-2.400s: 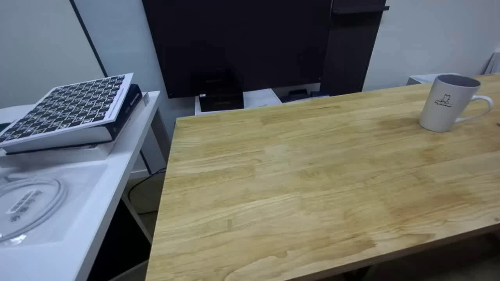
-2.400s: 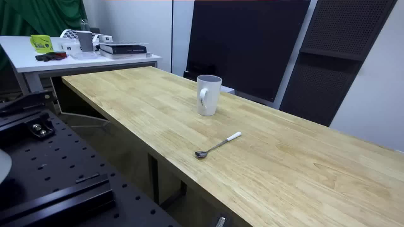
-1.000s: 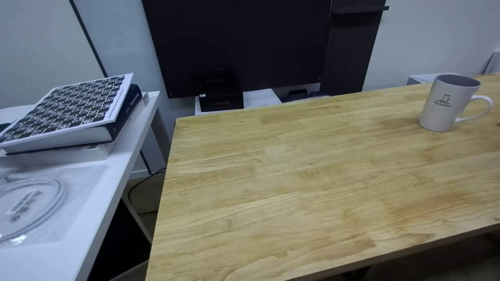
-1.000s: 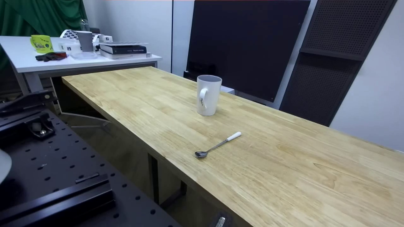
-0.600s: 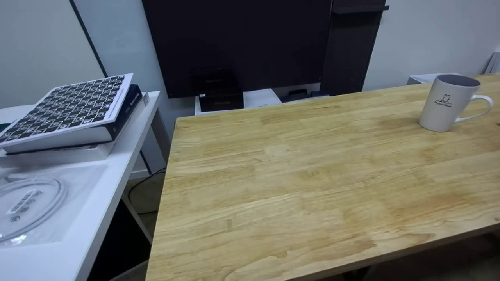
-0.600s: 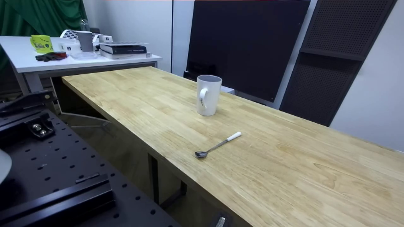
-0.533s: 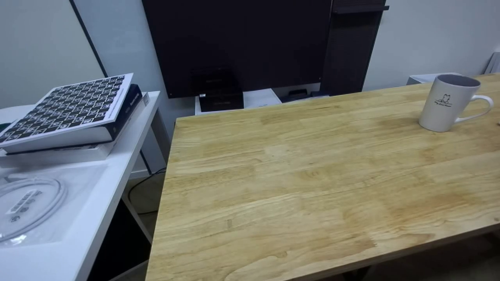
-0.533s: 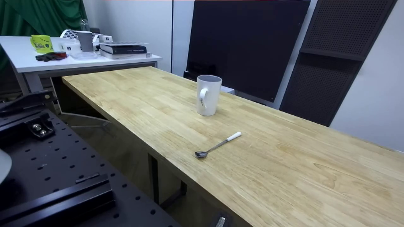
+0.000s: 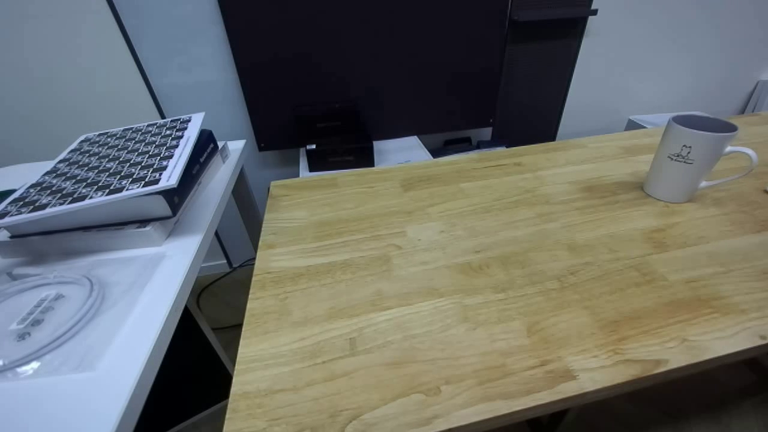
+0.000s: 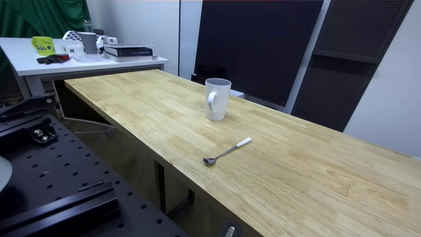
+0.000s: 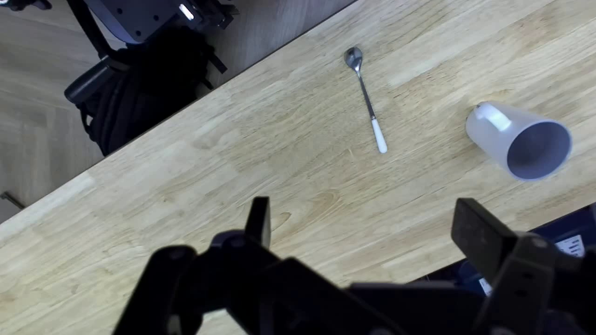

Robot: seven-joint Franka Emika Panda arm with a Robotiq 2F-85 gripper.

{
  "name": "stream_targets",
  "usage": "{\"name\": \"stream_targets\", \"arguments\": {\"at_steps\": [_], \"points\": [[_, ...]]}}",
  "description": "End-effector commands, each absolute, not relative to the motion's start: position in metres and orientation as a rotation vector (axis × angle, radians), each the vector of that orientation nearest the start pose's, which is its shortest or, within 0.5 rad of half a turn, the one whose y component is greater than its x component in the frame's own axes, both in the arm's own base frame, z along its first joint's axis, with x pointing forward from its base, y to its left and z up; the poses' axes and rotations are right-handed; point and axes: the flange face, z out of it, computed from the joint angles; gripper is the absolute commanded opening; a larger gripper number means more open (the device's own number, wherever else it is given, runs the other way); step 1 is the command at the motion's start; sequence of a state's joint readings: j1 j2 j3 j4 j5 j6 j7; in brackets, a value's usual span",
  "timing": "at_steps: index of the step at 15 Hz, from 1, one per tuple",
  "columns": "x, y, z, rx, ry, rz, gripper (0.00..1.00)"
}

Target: Put the spoon in the mug

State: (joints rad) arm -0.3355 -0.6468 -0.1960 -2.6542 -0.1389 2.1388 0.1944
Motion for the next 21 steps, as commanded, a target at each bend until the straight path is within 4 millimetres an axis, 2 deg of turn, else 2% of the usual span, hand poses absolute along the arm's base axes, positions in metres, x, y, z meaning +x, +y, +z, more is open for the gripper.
{"name": "stream_targets", "arguments": {"at_steps": [1,6,12,14,15,21], "points": [[0.326,-0.21,0.437,-2.997,0.996,-0.126,1.0],[0.339,-0.236,0.426,-3.015,0.955,-0.035,1.0],[0.36,-0.271,0.429,-3.045,0.861,0.028,1.0],[0.367,-0.275,0.432,-3.049,0.806,0.05,1.0],[0.355,-0.267,0.426,-3.052,0.842,0.014,1.0],[0.363,-0.271,0.427,-3.061,0.809,0.04,1.0]]}}
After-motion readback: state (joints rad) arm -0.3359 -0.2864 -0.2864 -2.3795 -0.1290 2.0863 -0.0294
